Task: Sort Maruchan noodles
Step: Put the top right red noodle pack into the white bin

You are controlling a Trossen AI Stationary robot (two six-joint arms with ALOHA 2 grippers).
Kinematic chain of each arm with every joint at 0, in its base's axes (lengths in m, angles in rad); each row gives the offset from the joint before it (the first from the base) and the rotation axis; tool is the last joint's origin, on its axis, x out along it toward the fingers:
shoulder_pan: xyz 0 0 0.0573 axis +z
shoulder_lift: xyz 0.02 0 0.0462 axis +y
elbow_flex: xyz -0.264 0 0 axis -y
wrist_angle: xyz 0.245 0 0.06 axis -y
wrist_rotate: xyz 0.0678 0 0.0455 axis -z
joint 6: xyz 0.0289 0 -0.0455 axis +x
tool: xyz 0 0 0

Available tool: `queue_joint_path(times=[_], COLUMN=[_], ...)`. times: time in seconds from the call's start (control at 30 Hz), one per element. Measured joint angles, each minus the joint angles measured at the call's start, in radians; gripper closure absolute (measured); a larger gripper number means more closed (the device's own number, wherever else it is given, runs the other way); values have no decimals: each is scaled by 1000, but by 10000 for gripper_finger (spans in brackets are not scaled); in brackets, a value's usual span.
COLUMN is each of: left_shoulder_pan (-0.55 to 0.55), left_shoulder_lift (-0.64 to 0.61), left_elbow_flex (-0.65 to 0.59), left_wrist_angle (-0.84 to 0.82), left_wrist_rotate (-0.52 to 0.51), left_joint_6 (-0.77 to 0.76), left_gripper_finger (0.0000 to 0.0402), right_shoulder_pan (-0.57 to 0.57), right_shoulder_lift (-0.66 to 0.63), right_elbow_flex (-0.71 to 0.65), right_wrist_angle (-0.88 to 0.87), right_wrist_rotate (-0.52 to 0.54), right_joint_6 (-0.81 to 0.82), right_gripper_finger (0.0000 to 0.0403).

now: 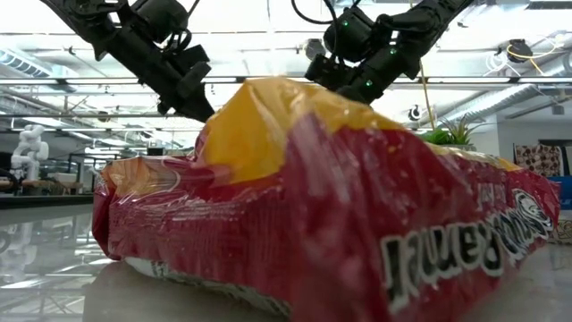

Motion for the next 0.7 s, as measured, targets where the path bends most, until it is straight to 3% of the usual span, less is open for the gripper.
queue_joint_path(times=[0.47,0.7], left_shoulder_pan=[1,2], left_shoulder_lift=[0,0], left_elbow_flex=[0,14], left_wrist_angle=[139,160], left_wrist_rotate=[0,35], left_joint_6=[109,124], left_gripper_finger=[369,369], right_shoulder_pan=[67,57], right_shoulder_lift=[5,5], right_elbow_flex=[-31,-131], right_wrist_angle=[7,123], right_wrist_rotate=[79,79], right_joint_6=[157,204], right_gripper_finger=[254,215])
